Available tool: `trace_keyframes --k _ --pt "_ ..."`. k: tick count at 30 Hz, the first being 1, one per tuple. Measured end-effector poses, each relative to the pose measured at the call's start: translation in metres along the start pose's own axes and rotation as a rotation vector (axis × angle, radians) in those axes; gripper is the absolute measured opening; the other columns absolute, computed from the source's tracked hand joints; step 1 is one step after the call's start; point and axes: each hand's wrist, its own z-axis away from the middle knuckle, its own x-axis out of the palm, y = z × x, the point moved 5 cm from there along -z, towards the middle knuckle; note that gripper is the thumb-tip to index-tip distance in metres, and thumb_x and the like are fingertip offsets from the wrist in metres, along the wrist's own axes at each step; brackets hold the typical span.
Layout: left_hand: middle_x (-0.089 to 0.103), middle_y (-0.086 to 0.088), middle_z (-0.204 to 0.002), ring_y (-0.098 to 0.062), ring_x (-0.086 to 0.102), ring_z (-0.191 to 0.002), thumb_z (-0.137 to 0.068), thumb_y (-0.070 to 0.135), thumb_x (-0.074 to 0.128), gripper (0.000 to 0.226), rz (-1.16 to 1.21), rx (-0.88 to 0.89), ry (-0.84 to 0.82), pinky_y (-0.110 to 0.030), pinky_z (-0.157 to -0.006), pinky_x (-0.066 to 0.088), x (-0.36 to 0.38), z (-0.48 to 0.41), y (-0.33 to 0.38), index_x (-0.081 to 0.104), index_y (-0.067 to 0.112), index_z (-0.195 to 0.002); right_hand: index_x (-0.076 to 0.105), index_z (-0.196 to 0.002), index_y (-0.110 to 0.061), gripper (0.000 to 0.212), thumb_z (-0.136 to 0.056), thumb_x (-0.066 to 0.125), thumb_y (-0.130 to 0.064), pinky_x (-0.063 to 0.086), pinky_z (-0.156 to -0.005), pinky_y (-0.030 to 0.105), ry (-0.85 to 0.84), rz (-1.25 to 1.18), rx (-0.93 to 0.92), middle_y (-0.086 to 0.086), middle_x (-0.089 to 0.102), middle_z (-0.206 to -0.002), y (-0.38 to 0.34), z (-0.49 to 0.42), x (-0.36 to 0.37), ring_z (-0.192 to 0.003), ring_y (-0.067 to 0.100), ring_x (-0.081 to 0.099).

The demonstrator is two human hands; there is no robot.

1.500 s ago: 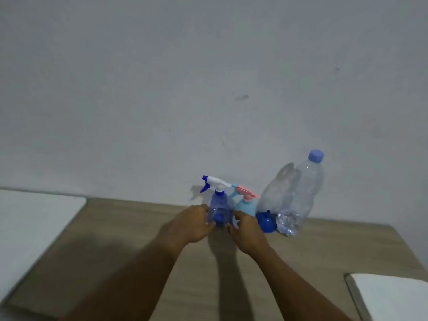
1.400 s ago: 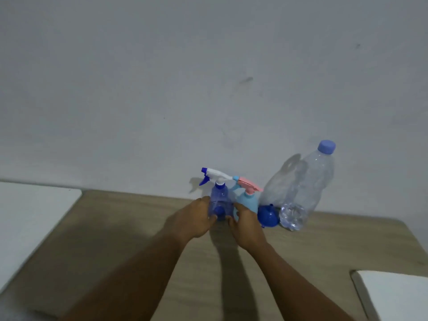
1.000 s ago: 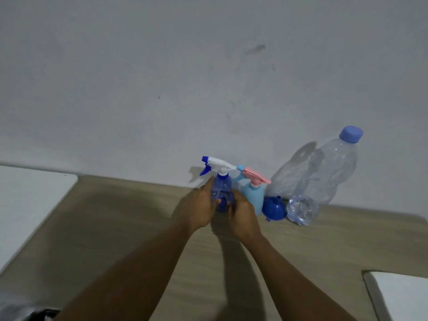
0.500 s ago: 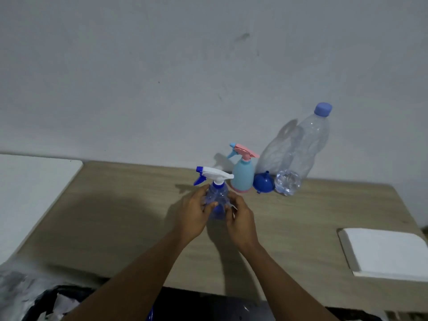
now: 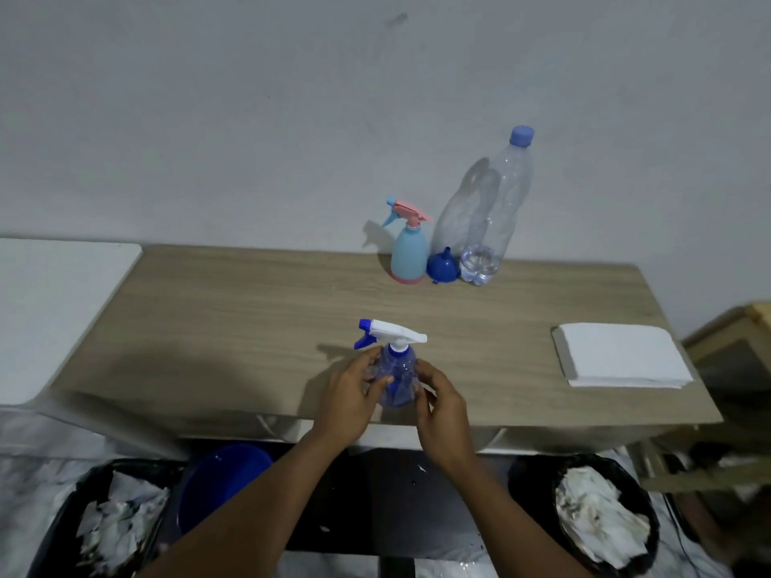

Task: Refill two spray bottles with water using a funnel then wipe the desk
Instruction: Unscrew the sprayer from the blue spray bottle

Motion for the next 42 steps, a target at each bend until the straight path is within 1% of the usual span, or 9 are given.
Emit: trace_keyframes --k 4,6,8,10,18,22,27,34,42 --pt "0.055 0.015 -0.121 -0.001 0.053 -0.106 -0.093 0.031 0.066 0.051 -0.066 0.028 0.004 0.003 -0.084 0.034 0.0 0.007 0.011 0.049 0.019 -0.14 0.062 -0.126 -0.019 0.029 -0.099 0.055 -0.012 0.054 -0.097 0.042 -0.008 -0.007 0.006 -0.01 0.067 -0.124 0.001 0.002 -0.004 -0.115 0.007 0.063" --pt "0.049 0.015 -0.12 0.0 0.047 -0.108 -0.09 0.028 0.069 0.053 -0.036 0.047 0.034 0.008 -0.081 0.028 0.003 0.007 0.017 0.049 0.017 -0.138 0.062 -0.123 -0.023 0.026 -0.098 0.06 -0.016 0.054 -0.096 0.032 0.028 -0.035 0.011 -0.011 0.067 -0.12 -0.008 -0.002 -0.007 -0.112 0.003 0.063" --pt "0.052 0.016 -0.116 -0.001 0.052 -0.105 -0.088 0.018 0.072 0.05 -0.004 0.042 0.047 0.006 -0.08 0.032 0.007 0.004 0.018 0.052 0.019 -0.134 0.061 -0.12 -0.025 0.028 -0.094 0.066 -0.014 0.05 -0.091 0.014 0.055 -0.091 -0.009 -0.015 0.066 -0.115 -0.023 -0.008 -0.009 -0.109 -0.004 0.061" --pt "0.058 0.016 -0.109 -0.005 0.059 -0.098 -0.084 0.007 0.069 0.047 0.003 0.024 0.048 0.002 -0.077 0.037 0.012 0.0 0.016 0.056 0.022 -0.127 0.063 -0.117 -0.018 0.03 -0.09 0.072 -0.01 0.047 -0.083 0.007 0.065 -0.152 -0.027 -0.015 0.067 -0.111 -0.035 -0.017 -0.006 -0.104 -0.006 0.062" --pt "0.059 0.018 -0.084 0.005 0.057 -0.072 -0.08 0.005 0.066 0.038 -0.025 0.003 0.071 -0.004 -0.06 0.038 0.016 -0.011 0.006 0.06 0.023 -0.113 0.066 -0.106 -0.019 0.035 -0.077 0.085 -0.02 0.049 -0.075 0.011 0.139 -0.182 0.034 -0.005 0.069 -0.096 -0.038 -0.034 0.009 -0.089 0.002 0.065" --pt "0.065 0.012 -0.088 -0.005 0.063 -0.078 -0.081 0.006 0.067 0.036 0.045 -0.007 0.059 -0.007 -0.064 0.042 0.018 -0.013 0.003 0.062 0.021 -0.114 0.068 -0.11 -0.019 0.031 -0.081 0.081 -0.019 0.048 -0.078 0.011 0.14 -0.135 -0.042 -0.009 0.069 -0.099 -0.039 -0.035 0.013 -0.094 0.004 0.065" --pt "0.07 0.009 -0.091 -0.009 0.068 -0.081 -0.079 0.01 0.072 0.038 0.1 -0.01 0.042 -0.03 -0.07 0.058 0.021 -0.014 -0.001 0.061 0.025 -0.112 0.07 -0.111 -0.017 0.029 -0.083 0.079 -0.016 0.049 -0.08 0.014 0.141 -0.122 -0.089 -0.009 0.069 -0.1 -0.04 -0.035 0.013 -0.097 0.008 0.065" --pt "0.07 0.008 -0.095 -0.008 0.067 -0.083 -0.078 0.012 0.072 0.033 0.099 -0.008 0.001 -0.031 -0.073 0.059 0.019 -0.02 -0.006 0.063 0.021 -0.109 0.07 -0.113 -0.021 0.024 -0.09 0.072 -0.022 0.055 -0.08 0.032 0.061 -0.022 -0.178 -0.01 0.069 -0.102 -0.039 -0.036 0.01 -0.096 0.011 0.065" --pt "0.069 0.007 -0.095 -0.008 0.066 -0.084 -0.077 0.006 0.065 0.034 0.079 0.021 0.01 -0.026 -0.071 0.055 0.021 -0.021 -0.012 0.061 0.021 -0.107 0.064 -0.103 -0.023 0.029 -0.081 0.082 -0.021 0.052 -0.075 0.014 0.068 -0.087 -0.048 -0.01 0.069 -0.092 -0.04 -0.04 0.007 -0.09 0.002 0.065"
